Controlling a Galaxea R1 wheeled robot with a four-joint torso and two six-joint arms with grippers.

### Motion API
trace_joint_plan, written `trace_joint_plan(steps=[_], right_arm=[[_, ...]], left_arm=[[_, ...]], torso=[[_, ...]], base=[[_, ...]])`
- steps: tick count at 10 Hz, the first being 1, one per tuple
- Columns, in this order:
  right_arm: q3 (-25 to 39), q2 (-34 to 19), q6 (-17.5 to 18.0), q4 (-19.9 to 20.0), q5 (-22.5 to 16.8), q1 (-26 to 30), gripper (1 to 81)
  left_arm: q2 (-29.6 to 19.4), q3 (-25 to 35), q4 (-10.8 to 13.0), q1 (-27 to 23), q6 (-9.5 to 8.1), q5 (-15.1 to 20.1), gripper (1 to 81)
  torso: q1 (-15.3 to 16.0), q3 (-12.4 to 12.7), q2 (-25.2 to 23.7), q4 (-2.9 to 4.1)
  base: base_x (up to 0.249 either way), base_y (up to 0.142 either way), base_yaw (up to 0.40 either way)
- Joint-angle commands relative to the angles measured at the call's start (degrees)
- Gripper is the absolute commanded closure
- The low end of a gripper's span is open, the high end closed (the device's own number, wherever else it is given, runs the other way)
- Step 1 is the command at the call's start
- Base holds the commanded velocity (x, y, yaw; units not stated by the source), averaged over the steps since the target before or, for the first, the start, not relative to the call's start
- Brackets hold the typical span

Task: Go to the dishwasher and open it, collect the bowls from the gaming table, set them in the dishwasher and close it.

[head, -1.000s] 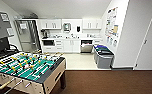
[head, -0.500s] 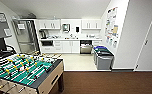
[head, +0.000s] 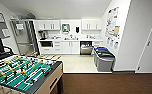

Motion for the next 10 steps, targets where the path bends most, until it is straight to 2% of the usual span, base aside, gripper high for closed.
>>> trace_joint_plan(steps=[1,10], right_arm=[[0.5,-1.0,-0.3,-0.2,-3.3,3.4,81.1],[0.5,-0.8,-0.3,-0.3,-3.3,3.3,81.1]], left_arm=[[-0.7,-0.2,0.3,-2.9,0.52,3.4,81.1],[-0.6,-0.2,0.3,-2.9,0.52,3.4,81.1]], torso=[[0.0,0.0,0.0,0.00],[0.0,0.0,0.0,0.00]], base=[[0.156,0.000,0.000],[0.164,0.000,0.000]])
